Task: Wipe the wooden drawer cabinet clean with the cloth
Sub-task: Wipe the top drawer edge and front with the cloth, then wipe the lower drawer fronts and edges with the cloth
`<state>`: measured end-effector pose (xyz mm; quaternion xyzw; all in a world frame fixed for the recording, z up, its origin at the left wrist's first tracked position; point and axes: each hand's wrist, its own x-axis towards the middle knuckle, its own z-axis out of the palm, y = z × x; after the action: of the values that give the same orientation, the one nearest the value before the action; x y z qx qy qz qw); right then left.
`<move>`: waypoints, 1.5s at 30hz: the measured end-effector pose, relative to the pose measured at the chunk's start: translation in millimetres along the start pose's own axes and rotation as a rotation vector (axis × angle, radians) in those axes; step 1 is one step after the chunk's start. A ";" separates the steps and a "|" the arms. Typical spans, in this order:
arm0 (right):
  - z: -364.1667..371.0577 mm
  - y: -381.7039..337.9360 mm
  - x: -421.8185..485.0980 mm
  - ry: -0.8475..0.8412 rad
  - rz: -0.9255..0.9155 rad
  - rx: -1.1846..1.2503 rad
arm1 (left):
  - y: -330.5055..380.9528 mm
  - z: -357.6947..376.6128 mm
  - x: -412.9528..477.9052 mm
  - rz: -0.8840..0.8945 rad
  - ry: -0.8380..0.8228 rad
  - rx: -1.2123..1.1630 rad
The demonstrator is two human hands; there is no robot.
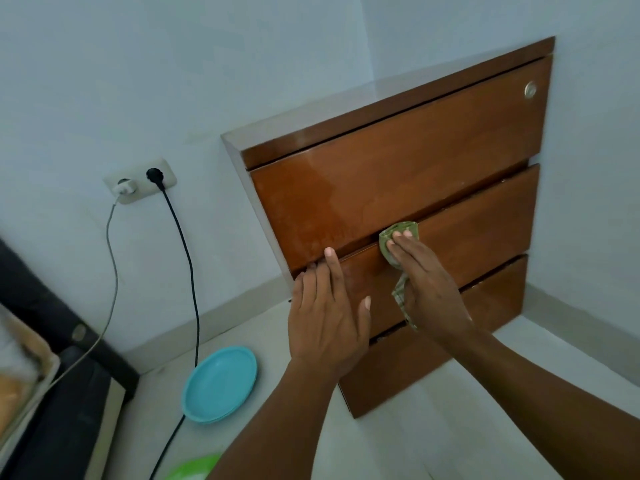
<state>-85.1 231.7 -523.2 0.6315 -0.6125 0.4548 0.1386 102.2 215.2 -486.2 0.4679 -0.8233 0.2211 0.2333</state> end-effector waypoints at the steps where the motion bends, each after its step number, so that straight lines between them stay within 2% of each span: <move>1: -0.2 0.0 -0.2 -0.003 0.006 0.000 | 0.9 -1.1 1.9 -0.011 -0.010 0.003; 9: -3.5 -5.5 -0.5 0.017 0.011 0.034 | 6.0 -8.4 15.8 -0.017 -0.049 0.094; 15: -8.3 -6.4 -7.0 0.056 0.001 0.051 | 9.1 -22.4 24.6 0.010 -0.174 0.096; 21: -22.2 -10.7 -12.6 0.176 0.027 0.045 | 19.9 -32.3 24.8 -0.077 -0.175 0.002; 24: -30.0 -14.2 -17.4 0.168 0.027 0.072 | 13.7 -32.5 13.1 -0.058 -0.145 -0.062; 26: -38.3 -20.2 -16.4 0.155 0.003 0.090 | 3.3 -31.5 -0.6 -0.036 -0.109 -0.131; 29: -48.5 -46.4 -5.6 0.107 -0.129 0.106 | -24.3 -25.0 -22.5 0.025 -0.062 -0.114; 33: -36.0 -81.8 3.4 -0.194 -0.262 0.090 | -49.1 -24.6 -30.0 0.165 -0.068 -0.022; 35: -26.4 -80.0 1.4 -0.257 -0.323 0.040 | -50.4 -28.4 -27.3 0.184 -0.079 -0.005; 41: -25.8 -53.7 5.3 -0.216 -0.307 -0.032 | -44.1 -30.1 -14.4 0.260 -0.085 0.040; 45: -40.2 -2.0 12.1 -0.071 -0.202 -0.053 | -22.3 -32.9 5.5 0.403 -0.133 0.074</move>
<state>-101.6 253.8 -491.4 0.7021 -0.5618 0.3995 0.1785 125.1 220.3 -453.6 0.3156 -0.9051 0.2619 0.1121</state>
